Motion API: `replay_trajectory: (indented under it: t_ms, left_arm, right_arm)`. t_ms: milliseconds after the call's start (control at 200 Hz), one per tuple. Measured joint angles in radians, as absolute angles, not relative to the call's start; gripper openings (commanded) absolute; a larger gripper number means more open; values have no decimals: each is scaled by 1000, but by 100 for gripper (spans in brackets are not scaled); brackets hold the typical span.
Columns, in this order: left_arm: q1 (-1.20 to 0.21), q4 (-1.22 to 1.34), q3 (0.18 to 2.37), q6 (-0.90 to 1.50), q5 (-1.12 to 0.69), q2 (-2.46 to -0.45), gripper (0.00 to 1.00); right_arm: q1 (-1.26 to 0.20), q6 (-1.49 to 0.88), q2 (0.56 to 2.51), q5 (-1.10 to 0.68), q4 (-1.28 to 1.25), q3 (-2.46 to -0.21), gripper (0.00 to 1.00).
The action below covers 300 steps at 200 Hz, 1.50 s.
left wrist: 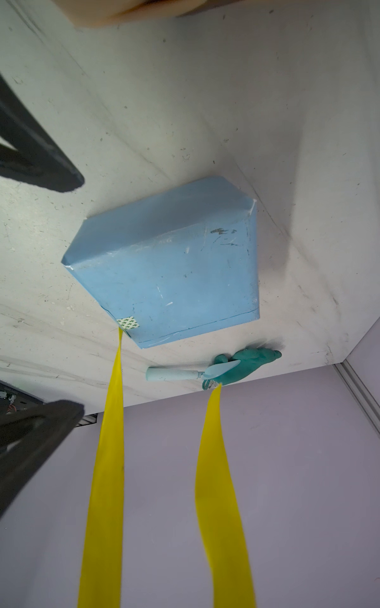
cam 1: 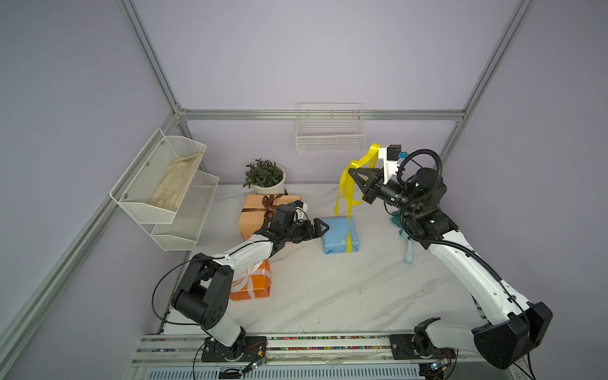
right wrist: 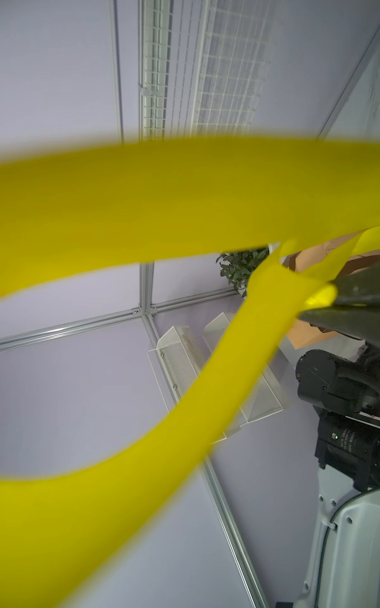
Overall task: Untie the ribbon bows on the gift boxes
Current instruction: Pull the ribbon from the gift box, then place the ribbon at the center of the board.
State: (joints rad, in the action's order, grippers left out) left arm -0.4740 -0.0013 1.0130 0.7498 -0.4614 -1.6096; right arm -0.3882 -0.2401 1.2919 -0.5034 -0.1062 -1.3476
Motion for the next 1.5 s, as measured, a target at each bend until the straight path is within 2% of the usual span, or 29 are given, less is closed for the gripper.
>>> replay_trajectory:
  t_ms: [240, 450, 675, 945, 1310, 1345, 1385, 1405, 1450, 1475, 1485, 1500]
  left_arm:
    - [-505, 37, 1013, 767, -479, -1655, 100]
    - [-521, 61, 1013, 784, -495, -1690, 100]
    - [-529, 85, 1013, 794, -505, -1695, 100]
    - [-531, 81, 995, 793, -501, -1686, 100]
    - [-535, 31, 970, 784, -472, -1585, 100]
    - [-537, 18, 969, 776, -458, -1571, 100]
    - [-538, 0, 969, 764, -439, -1553, 100]
    - [-538, -10, 969, 759, -429, -1542, 100]
    - [-538, -28, 969, 746, -406, -1520, 100]
    - [-538, -36, 969, 739, -395, -1508, 100]
    - [-538, -40, 969, 736, -390, -1502, 100]
    - [-538, -43, 969, 735, -385, -1496, 100]
  right_arm:
    - [-388, -178, 1271, -348, -27, -1529, 0]
    - [-363, -86, 1253, -168, 18, -1592, 0]
    - [-197, -109, 1285, -119, 17, -1487, 0]
    - [-68, -226, 1493, -98, 48, -1261, 0]
    - [-50, -385, 1814, -178, 221, -1281, 0]
    - [-50, -396, 1850, -191, 245, -1289, 10]
    - [-50, -408, 1890, -206, 274, -1294, 28]
    - [-50, -413, 1906, -212, 289, -1296, 40]
    - [-50, -414, 1939, -223, 333, -1304, 76]
    - [-50, -413, 1952, -225, 356, -1308, 86]
    - [-50, -413, 1958, -228, 366, -1309, 94]
    - [-50, -414, 1961, -228, 377, -1309, 97]
